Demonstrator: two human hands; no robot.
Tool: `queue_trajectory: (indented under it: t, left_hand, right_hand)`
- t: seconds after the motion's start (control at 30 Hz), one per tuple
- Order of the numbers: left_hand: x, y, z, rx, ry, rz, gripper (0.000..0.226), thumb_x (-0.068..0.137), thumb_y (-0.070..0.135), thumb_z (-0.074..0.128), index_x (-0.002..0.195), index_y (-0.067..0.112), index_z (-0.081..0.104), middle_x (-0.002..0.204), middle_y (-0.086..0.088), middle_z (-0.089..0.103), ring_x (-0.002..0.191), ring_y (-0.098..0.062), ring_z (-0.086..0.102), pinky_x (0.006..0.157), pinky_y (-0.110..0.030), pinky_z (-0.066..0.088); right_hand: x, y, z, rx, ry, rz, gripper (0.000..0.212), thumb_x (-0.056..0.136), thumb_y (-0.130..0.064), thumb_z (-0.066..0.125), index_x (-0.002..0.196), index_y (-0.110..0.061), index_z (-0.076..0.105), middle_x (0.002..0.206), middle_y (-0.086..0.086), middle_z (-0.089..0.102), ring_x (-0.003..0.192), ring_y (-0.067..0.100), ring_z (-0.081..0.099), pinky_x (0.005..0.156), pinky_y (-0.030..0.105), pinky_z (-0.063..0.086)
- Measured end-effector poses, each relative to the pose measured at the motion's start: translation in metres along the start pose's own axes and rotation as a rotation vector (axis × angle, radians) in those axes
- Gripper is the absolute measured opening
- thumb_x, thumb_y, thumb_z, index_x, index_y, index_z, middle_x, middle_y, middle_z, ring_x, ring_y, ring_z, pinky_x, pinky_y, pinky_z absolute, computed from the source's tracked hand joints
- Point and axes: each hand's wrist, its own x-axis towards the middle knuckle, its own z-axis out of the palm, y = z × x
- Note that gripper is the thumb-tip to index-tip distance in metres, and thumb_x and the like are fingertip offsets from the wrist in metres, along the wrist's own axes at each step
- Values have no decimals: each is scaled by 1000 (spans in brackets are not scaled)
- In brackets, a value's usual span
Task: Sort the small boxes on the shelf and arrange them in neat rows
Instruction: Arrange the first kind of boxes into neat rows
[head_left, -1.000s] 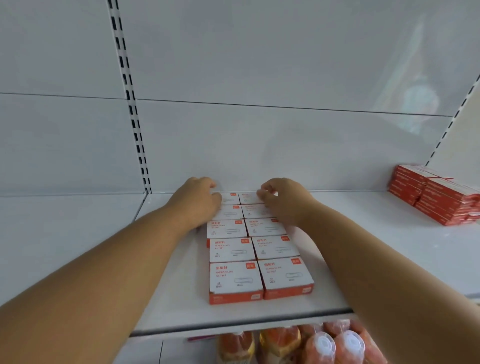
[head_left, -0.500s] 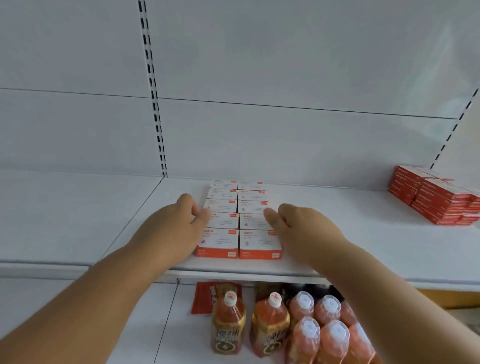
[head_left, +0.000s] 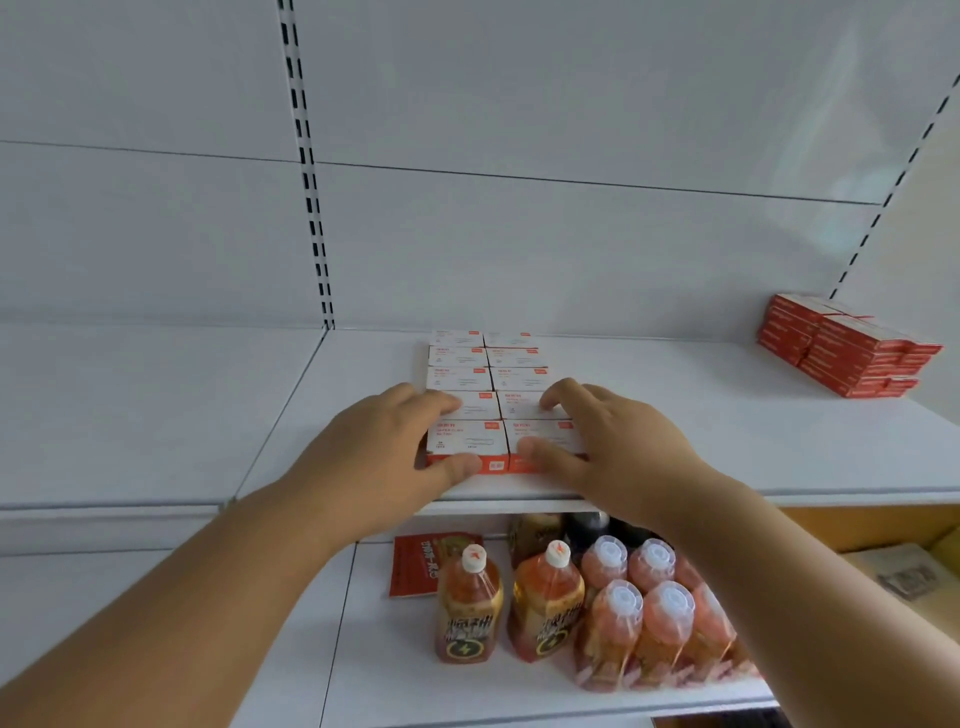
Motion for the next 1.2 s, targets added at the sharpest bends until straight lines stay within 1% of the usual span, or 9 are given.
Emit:
queue_trajectory:
  t: [0.17,0.37,0.57,0.67,0.8,0.87,0.93,1.0,1.2]
  left_hand:
    - [0,0,0,40,-31,13,72,87,68,47,148,32,32,137,10,44,120,-14,48,96,-29,44]
    - [-1,0,1,45,-10,11,73,86,70,47,147,33,32,140,10,44,121,-13,48,96,-29,44]
    - [-2,1,2,69,2,0,74,87,70,44,148,32,32,139,8,46,120,-14,48,95,-30,45]
    - [-1,4,2,92,-4,-1,74,87,70,44,149,31,30,140,7,45,121,-15,48,95,-30,45]
    - [-1,3,2,94,-9,0,74,88,69,44,149,31,30,136,7,43,120,-14,46,95,-30,46]
    - [-1,3,1,120,18,3,76,86,71,44,149,32,29,131,6,37,120,-13,40,97,-29,44]
    - [-1,4,0,153,37,14,80,85,73,42,151,32,23,140,5,28,129,-15,32,106,-34,37]
    - [-3,7,0,174,25,41,79,86,73,39,153,34,21,153,6,18,137,-17,25,114,-38,27]
    - [-4,12,4,104,44,53,67,90,63,47,150,34,35,149,12,33,133,-12,33,109,-31,36]
  right_hand:
    - [-2,-6,0,-35,-11,17,68,81,-79,25,128,-32,37,123,-7,57,91,15,58,70,30,50]
    - [3,-3,-5,-38,-80,19,75,75,-82,23,130,-32,34,124,-7,59,87,15,54,71,29,47]
    - [-5,4,-9,24,-75,0,57,81,-70,53,127,-38,42,116,-14,60,88,10,56,74,24,47]
    - [-5,6,-9,73,-73,-14,51,82,-66,56,125,-40,48,121,-14,59,91,9,58,80,23,50]
    - [-4,6,-5,58,-54,-8,53,81,-68,55,125,-40,50,113,-17,55,90,8,56,76,20,45]
    - [-6,7,-3,48,11,-12,62,77,-74,50,128,-39,51,118,-15,47,105,10,51,86,25,45]
    - [-7,7,-4,12,76,-33,73,76,-78,41,136,-38,47,137,-12,40,127,14,37,105,37,40]
    - [-7,7,-5,23,62,-54,72,82,-72,43,144,-35,41,152,-13,31,140,14,26,114,41,30]
    - [-6,9,4,94,41,-114,57,90,-53,55,139,-23,53,142,-8,50,131,9,41,112,28,34]
